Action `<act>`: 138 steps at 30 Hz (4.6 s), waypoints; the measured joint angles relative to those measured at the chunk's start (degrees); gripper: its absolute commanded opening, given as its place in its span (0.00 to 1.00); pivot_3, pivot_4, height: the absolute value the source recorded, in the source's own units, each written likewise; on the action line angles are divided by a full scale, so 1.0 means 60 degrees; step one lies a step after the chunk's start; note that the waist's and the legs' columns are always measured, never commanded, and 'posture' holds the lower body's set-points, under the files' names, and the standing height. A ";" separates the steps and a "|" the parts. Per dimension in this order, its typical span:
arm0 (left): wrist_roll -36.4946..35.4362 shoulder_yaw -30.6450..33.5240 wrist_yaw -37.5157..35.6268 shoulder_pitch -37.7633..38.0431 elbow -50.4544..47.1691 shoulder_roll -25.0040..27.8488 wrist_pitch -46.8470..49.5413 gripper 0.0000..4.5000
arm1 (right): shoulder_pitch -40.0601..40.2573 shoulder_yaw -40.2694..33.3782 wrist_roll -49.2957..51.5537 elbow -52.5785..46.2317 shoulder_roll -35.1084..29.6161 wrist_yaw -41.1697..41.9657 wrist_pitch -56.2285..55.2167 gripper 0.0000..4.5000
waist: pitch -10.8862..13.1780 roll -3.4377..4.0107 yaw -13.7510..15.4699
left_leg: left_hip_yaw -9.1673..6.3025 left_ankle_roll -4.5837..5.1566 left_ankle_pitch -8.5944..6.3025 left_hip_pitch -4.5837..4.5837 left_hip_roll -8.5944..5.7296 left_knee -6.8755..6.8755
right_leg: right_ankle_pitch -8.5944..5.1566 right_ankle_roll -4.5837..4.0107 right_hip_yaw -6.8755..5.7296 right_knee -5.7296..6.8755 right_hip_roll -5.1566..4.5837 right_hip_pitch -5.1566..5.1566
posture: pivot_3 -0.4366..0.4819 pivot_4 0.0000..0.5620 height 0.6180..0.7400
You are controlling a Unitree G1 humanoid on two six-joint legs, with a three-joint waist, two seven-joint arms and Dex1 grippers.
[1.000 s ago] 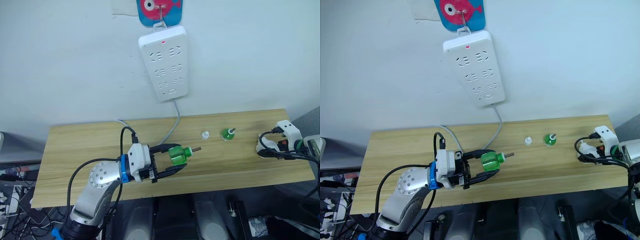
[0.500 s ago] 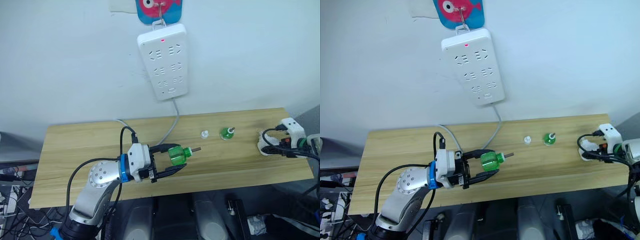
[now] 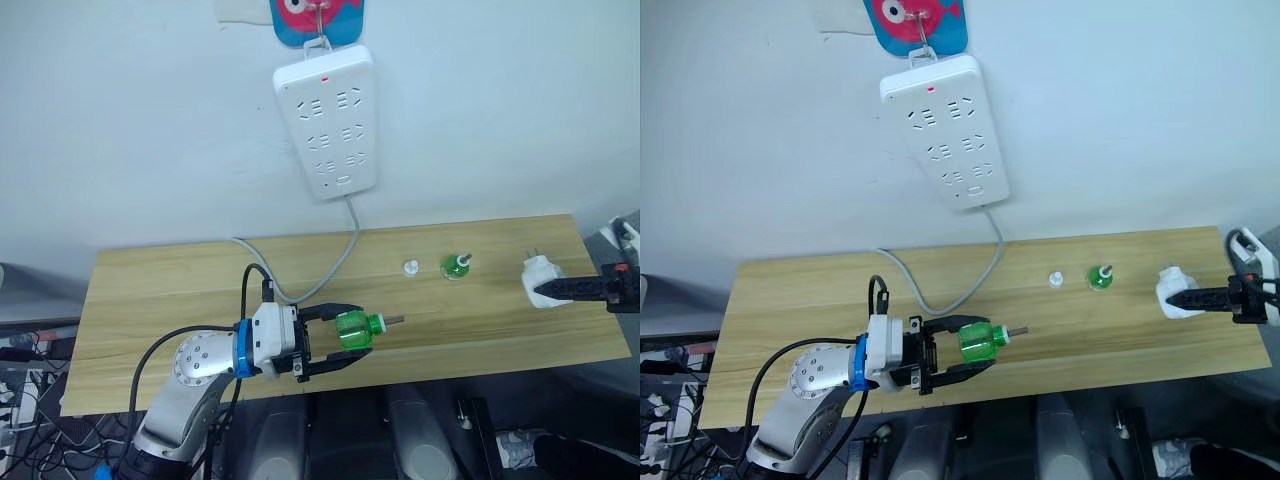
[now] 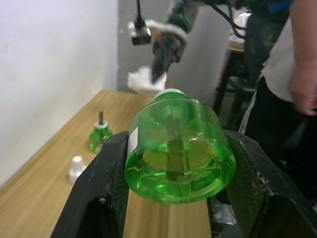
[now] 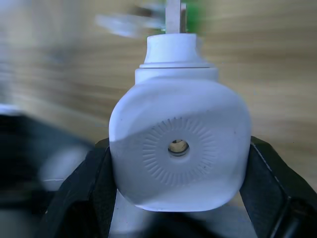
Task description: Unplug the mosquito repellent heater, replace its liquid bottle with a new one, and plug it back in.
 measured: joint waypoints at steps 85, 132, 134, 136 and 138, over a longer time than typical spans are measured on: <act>0.0791 -0.0885 0.0232 -0.2022 0.1229 -0.1051 -0.0161 0.50 | 0.1544 -0.0163 1.2933 -0.4235 0.1989 -1.0209 -0.1125 0.66 | 0.0003 -0.0007 0.0036 | -0.0007 0.0001 0.0000 -0.0026 -0.0013 0.0004 | 0.0010 0.0025 -0.0023 -0.0008 0.0009 -0.0011 | 0.41 0.71 1.00; 0.0870 -0.0798 0.0360 -0.2233 0.1595 -0.1158 -0.0311 0.50 | 0.1904 0.0119 1.2930 -0.5484 0.2281 -1.0570 -0.1710 0.99 | 0.0001 -0.0008 0.0036 | -0.0018 0.0000 0.0001 -0.0029 -0.0014 0.0005 | 0.0010 0.0025 -0.0034 -0.0007 0.0009 -0.0012 | 0.42 0.67 1.00; 0.0874 -0.0799 0.0419 -0.2252 0.1719 -0.1173 -0.0280 0.50 | 0.2030 0.0187 1.2930 -0.5662 0.2269 -1.0540 -0.1753 0.99 | 0.0001 -0.0008 0.0037 | -0.0017 0.0000 0.0001 -0.0029 -0.0014 0.0006 | 0.0010 0.0025 -0.0035 -0.0007 0.0009 -0.0012 | 0.43 0.68 1.00; 0.0879 -0.0801 0.0445 -0.2260 0.1802 -0.1171 -0.0184 0.50 | 0.2178 0.0196 1.2931 -0.5767 0.2211 -1.0479 -0.1805 0.99 | 0.0001 -0.0008 0.0040 | -0.0016 0.0000 0.0001 -0.0029 -0.0015 0.0006 | 0.0010 0.0025 -0.0035 -0.0007 0.0009 -0.0012 | 0.43 0.68 1.00; 0.0880 -0.0800 0.0447 -0.2265 0.1809 -0.1167 -0.0155 0.50 | 0.2361 0.0196 1.2931 -0.5887 0.2076 -1.0383 -0.1850 0.99 | 0.0001 -0.0008 0.0044 | -0.0016 0.0000 0.0001 -0.0029 -0.0015 0.0006 | 0.0010 0.0025 -0.0036 -0.0008 0.0009 -0.0012 | 0.42 0.67 1.00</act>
